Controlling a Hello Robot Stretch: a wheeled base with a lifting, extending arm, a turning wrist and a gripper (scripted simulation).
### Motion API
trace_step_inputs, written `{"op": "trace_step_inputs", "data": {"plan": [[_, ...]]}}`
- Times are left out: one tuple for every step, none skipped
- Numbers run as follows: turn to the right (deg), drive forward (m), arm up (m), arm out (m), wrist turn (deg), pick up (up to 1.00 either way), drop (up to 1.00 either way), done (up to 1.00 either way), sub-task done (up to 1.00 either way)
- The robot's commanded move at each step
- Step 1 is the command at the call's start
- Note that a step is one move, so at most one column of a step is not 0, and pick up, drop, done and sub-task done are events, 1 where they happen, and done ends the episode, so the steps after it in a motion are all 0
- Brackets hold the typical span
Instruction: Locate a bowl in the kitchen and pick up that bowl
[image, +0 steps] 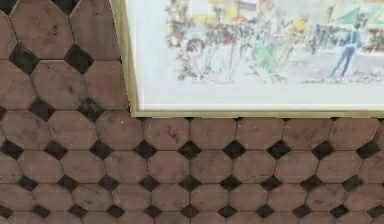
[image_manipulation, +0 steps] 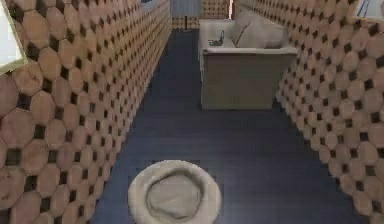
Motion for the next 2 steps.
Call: {"op": "trace_step_inputs", "data": {"plan": [[-45.0,0.0,0.0,0.0,0.0,0.0,0.0,0.0,0.0],[-45.0,0.0,0.0,0.0,0.0,0.0,0.0,0.0,0.0]]}}
